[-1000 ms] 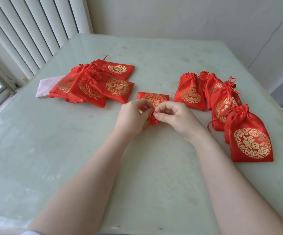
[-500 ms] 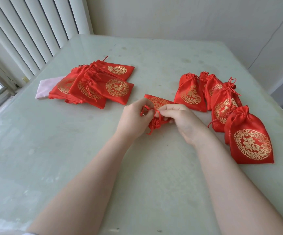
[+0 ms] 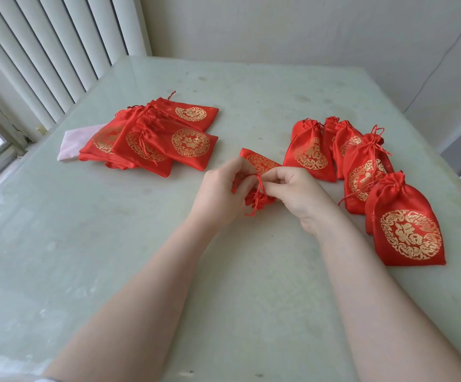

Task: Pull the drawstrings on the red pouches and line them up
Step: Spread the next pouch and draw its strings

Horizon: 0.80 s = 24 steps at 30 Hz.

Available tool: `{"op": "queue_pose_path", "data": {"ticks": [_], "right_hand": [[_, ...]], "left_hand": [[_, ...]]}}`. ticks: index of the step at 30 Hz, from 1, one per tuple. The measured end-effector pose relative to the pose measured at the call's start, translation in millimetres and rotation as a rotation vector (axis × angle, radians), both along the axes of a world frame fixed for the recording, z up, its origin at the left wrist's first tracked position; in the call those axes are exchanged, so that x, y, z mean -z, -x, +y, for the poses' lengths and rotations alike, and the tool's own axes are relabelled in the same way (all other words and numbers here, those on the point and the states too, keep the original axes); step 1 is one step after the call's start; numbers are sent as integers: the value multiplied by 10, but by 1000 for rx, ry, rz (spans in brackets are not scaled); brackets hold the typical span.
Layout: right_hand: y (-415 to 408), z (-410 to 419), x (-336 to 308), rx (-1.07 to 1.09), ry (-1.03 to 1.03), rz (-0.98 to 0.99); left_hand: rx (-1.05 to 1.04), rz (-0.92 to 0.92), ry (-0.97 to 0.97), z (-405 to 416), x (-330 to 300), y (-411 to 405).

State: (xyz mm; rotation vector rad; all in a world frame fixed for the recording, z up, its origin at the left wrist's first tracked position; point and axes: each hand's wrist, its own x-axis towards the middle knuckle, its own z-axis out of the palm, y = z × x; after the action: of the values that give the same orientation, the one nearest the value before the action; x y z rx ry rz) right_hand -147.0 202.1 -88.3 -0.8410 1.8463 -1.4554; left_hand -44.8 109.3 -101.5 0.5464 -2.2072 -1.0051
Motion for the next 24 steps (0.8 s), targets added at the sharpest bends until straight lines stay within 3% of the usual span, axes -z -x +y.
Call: {"op": "queue_pose_path", "data": {"ticks": [1, 6, 9, 10, 11, 14, 16, 20, 24], "right_hand": [[20, 5, 7, 44, -44, 98], [135, 82, 35, 293, -184, 942], [214, 91, 34, 369, -180, 1010], [203, 76, 37, 360, -176, 896], [183, 54, 22, 344, -155, 662], [126, 28, -95, 302, 169, -390], [132, 49, -99, 278, 350, -788], [128, 39, -63, 276, 558, -1026], [186, 29, -81, 293, 497, -935]], "left_hand": [[12, -5, 12, 4, 2, 2], [49, -29, -9, 4, -5, 7], [45, -55, -37, -6, 3, 10], [41, -71, -46, -10, 9, 11], [40, -83, -66, -17, 17, 15], [57, -108, -172, -55, 27, 21], [59, -130, -190, -71, 28, 24], [-7, -139, -223, -48, 6, 31], [-45, -51, -492, -97, 1, 23]]}}
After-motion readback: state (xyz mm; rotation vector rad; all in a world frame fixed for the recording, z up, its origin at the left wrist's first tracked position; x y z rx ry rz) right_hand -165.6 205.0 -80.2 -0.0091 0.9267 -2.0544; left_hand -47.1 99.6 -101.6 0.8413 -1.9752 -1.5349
